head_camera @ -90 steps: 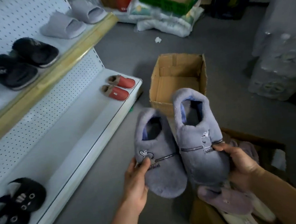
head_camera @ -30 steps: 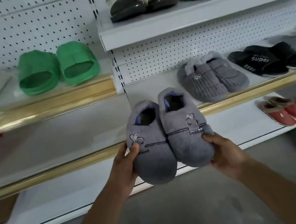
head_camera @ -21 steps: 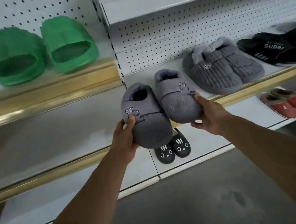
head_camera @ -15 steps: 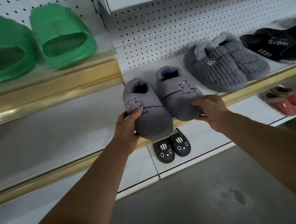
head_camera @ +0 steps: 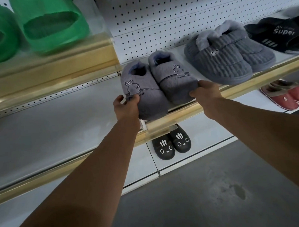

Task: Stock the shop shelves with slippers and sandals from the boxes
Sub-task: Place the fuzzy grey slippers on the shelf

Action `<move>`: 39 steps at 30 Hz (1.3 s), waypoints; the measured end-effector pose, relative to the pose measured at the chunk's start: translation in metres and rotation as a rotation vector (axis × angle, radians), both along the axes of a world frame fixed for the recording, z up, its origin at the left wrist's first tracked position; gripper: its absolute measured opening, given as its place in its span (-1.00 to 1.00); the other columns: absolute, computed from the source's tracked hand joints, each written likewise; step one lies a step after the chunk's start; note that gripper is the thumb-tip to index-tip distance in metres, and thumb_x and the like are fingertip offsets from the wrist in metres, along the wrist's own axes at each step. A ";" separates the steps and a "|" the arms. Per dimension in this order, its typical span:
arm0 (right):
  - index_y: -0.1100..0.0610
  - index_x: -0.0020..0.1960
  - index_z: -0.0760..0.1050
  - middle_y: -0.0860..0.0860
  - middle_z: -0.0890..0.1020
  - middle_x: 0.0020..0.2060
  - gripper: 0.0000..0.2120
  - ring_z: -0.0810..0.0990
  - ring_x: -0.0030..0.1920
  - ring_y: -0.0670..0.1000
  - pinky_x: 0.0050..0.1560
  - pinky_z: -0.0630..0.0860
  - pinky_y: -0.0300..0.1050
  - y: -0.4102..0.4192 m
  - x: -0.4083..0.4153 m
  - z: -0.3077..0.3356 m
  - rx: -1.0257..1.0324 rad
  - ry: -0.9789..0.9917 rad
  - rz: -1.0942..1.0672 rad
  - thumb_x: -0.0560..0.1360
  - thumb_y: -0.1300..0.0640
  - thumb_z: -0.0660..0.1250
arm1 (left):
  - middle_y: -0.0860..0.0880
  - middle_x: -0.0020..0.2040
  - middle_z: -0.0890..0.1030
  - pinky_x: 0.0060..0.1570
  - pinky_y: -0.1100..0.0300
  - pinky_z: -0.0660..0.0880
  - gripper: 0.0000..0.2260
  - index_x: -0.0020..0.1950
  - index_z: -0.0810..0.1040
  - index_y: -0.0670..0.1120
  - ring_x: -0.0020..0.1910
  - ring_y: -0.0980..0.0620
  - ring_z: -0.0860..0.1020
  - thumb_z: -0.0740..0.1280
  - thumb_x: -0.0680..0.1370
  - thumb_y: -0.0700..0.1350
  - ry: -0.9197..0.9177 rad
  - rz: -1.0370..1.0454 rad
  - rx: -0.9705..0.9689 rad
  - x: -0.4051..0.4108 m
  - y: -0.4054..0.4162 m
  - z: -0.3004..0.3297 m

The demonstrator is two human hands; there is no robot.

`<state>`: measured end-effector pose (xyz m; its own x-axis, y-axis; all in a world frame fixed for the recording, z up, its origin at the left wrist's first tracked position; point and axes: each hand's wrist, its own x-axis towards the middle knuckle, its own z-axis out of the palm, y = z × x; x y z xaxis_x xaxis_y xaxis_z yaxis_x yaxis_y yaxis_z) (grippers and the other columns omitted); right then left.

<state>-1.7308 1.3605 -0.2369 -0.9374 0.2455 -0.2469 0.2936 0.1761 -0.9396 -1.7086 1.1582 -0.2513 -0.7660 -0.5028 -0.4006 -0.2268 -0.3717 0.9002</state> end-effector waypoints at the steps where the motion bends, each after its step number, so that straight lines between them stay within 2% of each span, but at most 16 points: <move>1: 0.20 -0.02 0.50 0.06 0.48 -0.29 -0.81 0.41 -0.27 0.01 -0.35 0.31 -0.22 -0.001 0.003 0.004 0.011 -0.007 0.021 0.44 0.40 0.25 | -0.14 0.23 0.48 0.30 -0.07 0.45 -0.48 0.39 0.34 -0.03 0.22 -0.17 0.50 0.46 0.49 -0.19 -0.011 0.010 -0.030 -0.004 0.004 0.000; 3: 0.14 0.04 0.49 0.07 0.54 -0.18 -0.78 0.46 -0.21 -0.01 -0.32 0.34 -0.26 0.001 0.011 0.009 0.033 -0.008 0.067 0.46 0.38 0.26 | -0.10 0.14 0.49 0.27 0.01 0.46 -0.55 0.37 0.38 -0.07 0.18 -0.14 0.51 0.42 0.52 -0.13 -0.049 -0.011 -0.119 -0.009 0.009 -0.003; 4: 0.12 0.11 0.50 0.10 0.58 -0.06 -0.72 0.51 -0.12 0.03 -0.25 0.40 -0.26 0.002 0.015 0.009 0.035 -0.005 0.075 0.47 0.37 0.27 | -0.10 0.13 0.51 0.25 0.04 0.46 -0.59 0.35 0.42 -0.10 0.18 -0.15 0.52 0.41 0.54 -0.11 -0.067 -0.030 -0.156 -0.010 0.010 -0.005; 6: 0.17 0.28 0.47 0.16 0.57 0.16 -0.62 0.55 0.09 0.11 -0.01 0.52 -0.12 0.006 0.025 0.009 0.024 -0.012 0.048 0.47 0.36 0.28 | -0.14 0.19 0.55 0.25 0.03 0.47 -0.62 0.33 0.46 -0.14 0.22 -0.18 0.52 0.39 0.55 -0.08 -0.087 -0.051 -0.193 -0.010 0.010 -0.010; 7: 0.18 0.33 0.43 0.14 0.55 0.20 -0.57 0.55 0.11 0.12 0.03 0.52 -0.09 0.009 0.030 0.007 0.009 -0.013 0.021 0.48 0.35 0.28 | -0.15 0.23 0.54 0.24 0.06 0.46 -0.60 0.35 0.45 -0.14 0.24 -0.18 0.52 0.38 0.55 -0.07 -0.099 -0.047 -0.212 -0.009 0.011 -0.011; 10: 0.10 0.35 0.42 0.02 0.49 0.19 -0.54 0.49 0.03 0.07 0.03 0.48 -0.12 0.023 0.045 -0.004 -0.077 0.019 -0.044 0.48 0.34 0.29 | -0.18 0.33 0.47 0.26 0.06 0.44 -0.52 0.40 0.37 -0.14 0.29 -0.17 0.47 0.38 0.54 -0.02 -0.154 0.054 -0.445 0.006 0.016 -0.007; 12: 0.07 0.25 0.49 -0.01 0.49 0.13 -0.61 0.54 0.03 0.07 0.10 0.53 -0.02 0.036 0.058 -0.012 -0.089 0.037 -0.073 0.47 0.36 0.26 | -0.19 0.25 0.49 0.24 0.04 0.44 -0.58 0.34 0.41 -0.18 0.23 -0.17 0.49 0.38 0.53 -0.09 -0.052 0.137 -0.625 0.026 0.027 -0.003; 13: 0.08 0.19 0.51 0.01 0.51 0.11 -0.64 0.56 0.00 0.06 0.07 0.57 -0.01 0.043 0.066 -0.016 -0.104 0.038 -0.084 0.48 0.37 0.24 | -0.19 0.19 0.52 0.18 0.05 0.46 -0.64 0.29 0.44 -0.20 0.16 -0.15 0.52 0.38 0.52 -0.16 0.036 0.137 -0.637 0.039 0.037 -0.001; 16: 0.15 0.11 0.54 0.08 0.58 -0.02 -0.77 0.61 -0.19 0.03 -0.23 0.54 -0.12 0.067 0.094 -0.021 -0.176 0.023 -0.090 0.52 0.34 0.23 | -0.11 -0.06 0.60 -0.05 0.03 0.52 -0.79 0.15 0.52 -0.16 -0.12 -0.04 0.58 0.35 0.53 -0.30 0.168 -0.040 -0.416 0.082 0.076 0.001; 18: 0.16 0.08 0.55 0.10 0.62 -0.10 -0.80 0.64 -0.27 0.04 -0.29 0.51 -0.13 0.089 0.113 -0.026 -0.189 -0.002 -0.088 0.52 0.33 0.24 | -0.07 -0.12 0.64 -0.19 0.12 0.53 -0.83 0.11 0.54 -0.10 -0.23 0.02 0.60 0.35 0.54 -0.27 0.036 -0.213 -0.246 0.106 0.106 0.003; 21: 0.14 0.03 0.56 0.10 0.66 -0.22 -0.78 0.63 -0.34 0.04 -0.36 0.48 -0.17 0.133 0.145 -0.037 -0.218 -0.041 -0.106 0.51 0.35 0.22 | -0.06 -0.08 0.68 -0.21 0.16 0.54 -0.89 0.09 0.57 -0.08 -0.18 0.00 0.61 0.31 0.59 -0.13 -0.201 -0.420 0.007 0.133 0.149 -0.002; 24: 0.15 0.00 0.55 0.09 0.65 -0.29 -0.80 0.59 -0.37 0.05 -0.39 0.44 -0.19 0.191 0.180 -0.046 -0.237 -0.054 -0.136 0.53 0.35 0.19 | -0.05 -0.03 0.69 -0.14 0.13 0.55 -0.85 0.11 0.58 -0.08 -0.11 0.00 0.64 0.31 0.60 -0.07 -0.257 -0.496 0.023 0.152 0.199 -0.019; 28: 0.19 -0.01 0.53 0.12 0.62 -0.29 -0.84 0.56 -0.38 0.05 -0.38 0.41 -0.16 0.288 0.230 -0.059 -0.268 -0.081 -0.200 0.57 0.33 0.19 | -0.05 -0.01 0.66 -0.06 0.11 0.51 -0.87 0.13 0.54 -0.04 -0.08 -0.01 0.61 0.31 0.59 -0.09 -0.310 -0.569 0.041 0.177 0.299 -0.035; 32: 0.23 0.03 0.53 0.10 0.60 -0.30 -0.86 0.53 -0.42 0.01 -0.41 0.37 -0.18 0.401 0.291 -0.084 -0.276 -0.142 -0.305 0.58 0.29 0.20 | -0.05 -0.07 0.63 -0.15 0.15 0.46 -0.91 0.09 0.50 -0.02 -0.16 0.00 0.57 0.26 0.61 -0.14 -0.390 -0.717 0.057 0.216 0.427 -0.060; 37: 0.16 -0.10 0.51 0.07 0.57 -0.37 -0.82 0.51 -0.56 -0.10 -0.52 0.34 -0.28 0.536 0.369 -0.128 -0.303 -0.222 -0.478 0.59 0.31 0.17 | -0.05 -0.12 0.63 -0.20 0.16 0.46 -0.94 -0.01 0.52 -0.01 -0.20 0.01 0.57 0.27 0.60 -0.14 -0.475 -0.853 0.071 0.268 0.580 -0.096; 39: 0.14 -0.15 0.52 0.10 0.57 -0.37 -0.79 0.51 -0.52 -0.04 -0.45 0.34 -0.24 0.585 0.401 -0.150 -0.351 -0.256 -0.540 0.58 0.33 0.19 | -0.05 -0.13 0.63 -0.21 0.16 0.45 -0.93 0.00 0.53 -0.02 -0.21 0.01 0.57 0.27 0.60 -0.15 -0.510 -0.904 0.081 0.290 0.636 -0.109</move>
<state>-1.3296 1.9455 -0.3866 -0.6080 0.5265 -0.5942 0.4744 -0.3592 -0.8037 -1.4188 1.7938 -0.3605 -0.5742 0.2171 -0.7894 -0.7972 0.0715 0.5995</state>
